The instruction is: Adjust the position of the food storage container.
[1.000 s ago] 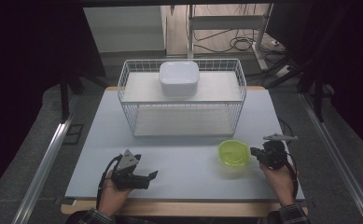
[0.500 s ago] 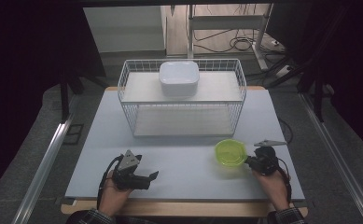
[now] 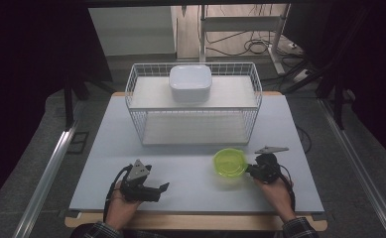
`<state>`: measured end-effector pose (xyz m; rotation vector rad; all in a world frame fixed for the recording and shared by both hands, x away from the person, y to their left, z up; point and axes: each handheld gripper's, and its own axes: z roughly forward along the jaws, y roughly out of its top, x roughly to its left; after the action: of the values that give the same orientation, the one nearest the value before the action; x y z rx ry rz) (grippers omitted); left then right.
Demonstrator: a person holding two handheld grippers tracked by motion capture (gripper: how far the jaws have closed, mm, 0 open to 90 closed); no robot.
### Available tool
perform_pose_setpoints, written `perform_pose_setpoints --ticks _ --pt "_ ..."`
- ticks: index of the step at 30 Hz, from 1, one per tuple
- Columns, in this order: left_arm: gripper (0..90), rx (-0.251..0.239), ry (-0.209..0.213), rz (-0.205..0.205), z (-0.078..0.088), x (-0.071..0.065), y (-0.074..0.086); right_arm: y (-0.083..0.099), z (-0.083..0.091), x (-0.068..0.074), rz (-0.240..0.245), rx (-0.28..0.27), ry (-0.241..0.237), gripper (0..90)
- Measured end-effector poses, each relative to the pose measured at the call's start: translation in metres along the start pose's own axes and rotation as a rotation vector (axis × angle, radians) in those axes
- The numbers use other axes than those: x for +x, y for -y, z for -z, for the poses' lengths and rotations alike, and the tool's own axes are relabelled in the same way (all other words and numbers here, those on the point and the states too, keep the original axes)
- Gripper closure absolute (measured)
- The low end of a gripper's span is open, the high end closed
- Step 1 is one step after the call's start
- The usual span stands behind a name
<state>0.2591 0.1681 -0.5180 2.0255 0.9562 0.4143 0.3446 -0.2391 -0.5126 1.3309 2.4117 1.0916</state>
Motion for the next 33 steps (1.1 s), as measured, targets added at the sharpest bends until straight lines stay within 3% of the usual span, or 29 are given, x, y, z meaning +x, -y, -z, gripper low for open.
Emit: perform_pose_setpoints --ticks 7,17,33 --pt "10.6 0.006 0.001 -0.003 -0.001 0.000 0.000 -0.006 -0.015 0.020 0.048 0.001 -0.043 89.6" --pt "10.6 0.014 0.005 -0.003 -0.003 -0.002 0.000 -0.012 -0.028 0.036 0.068 -0.010 -0.088 89.6" --pt "10.6 0.015 0.011 -0.004 -0.002 -0.002 0.000 -0.026 -0.060 0.077 0.145 0.007 -0.158 89.6"
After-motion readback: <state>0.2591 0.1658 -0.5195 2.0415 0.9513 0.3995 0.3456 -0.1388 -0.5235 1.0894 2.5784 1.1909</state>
